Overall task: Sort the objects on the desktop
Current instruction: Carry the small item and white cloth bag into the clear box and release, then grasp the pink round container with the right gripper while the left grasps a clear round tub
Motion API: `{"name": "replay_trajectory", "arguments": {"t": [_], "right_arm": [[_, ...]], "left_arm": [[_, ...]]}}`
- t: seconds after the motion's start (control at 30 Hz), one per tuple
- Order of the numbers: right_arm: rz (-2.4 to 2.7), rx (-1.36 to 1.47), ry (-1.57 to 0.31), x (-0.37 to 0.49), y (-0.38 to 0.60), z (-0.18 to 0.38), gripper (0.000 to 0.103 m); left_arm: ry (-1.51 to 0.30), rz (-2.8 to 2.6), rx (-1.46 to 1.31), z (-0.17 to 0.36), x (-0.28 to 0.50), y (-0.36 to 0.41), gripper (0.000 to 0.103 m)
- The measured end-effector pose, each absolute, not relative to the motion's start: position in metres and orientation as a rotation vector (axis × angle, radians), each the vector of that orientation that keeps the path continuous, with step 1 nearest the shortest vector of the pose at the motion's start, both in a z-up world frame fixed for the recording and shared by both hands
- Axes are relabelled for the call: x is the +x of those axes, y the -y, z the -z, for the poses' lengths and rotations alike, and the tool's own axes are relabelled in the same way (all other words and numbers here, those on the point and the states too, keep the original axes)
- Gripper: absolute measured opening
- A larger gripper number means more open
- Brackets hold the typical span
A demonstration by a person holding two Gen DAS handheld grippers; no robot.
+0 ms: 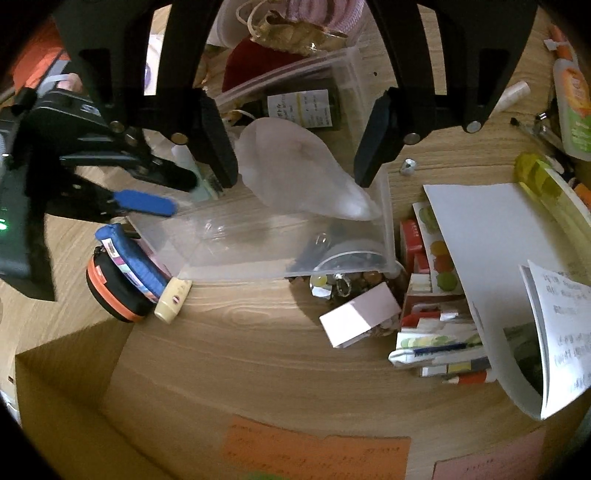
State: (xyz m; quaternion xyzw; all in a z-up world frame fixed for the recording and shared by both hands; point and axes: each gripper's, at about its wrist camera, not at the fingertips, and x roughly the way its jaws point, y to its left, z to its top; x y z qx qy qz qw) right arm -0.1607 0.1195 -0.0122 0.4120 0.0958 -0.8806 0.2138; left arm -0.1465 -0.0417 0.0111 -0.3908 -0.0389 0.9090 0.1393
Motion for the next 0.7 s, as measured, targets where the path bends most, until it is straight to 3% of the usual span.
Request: {"name": "replay_trajectory", "arguments": {"t": [0.3,0.53,0.7], "right_arm": [[2.569,0.996,-0.26,-0.099,-0.165,-0.014,0.08],[2.59,0.982,-0.291,-0.065,-0.176,-0.011,0.082],[2.538,1.021,-0.293,-0.046,-0.17,0.009,0.082]], "left_arm": [[0.027,-2.66,-1.038,-0.034,-0.105,0.035,0.065],[-0.067,-2.676,-1.022,-0.032,-0.067,0.022,0.065],[-0.139,-2.66,-1.053,-0.017,-0.045,0.005,0.074]]}}
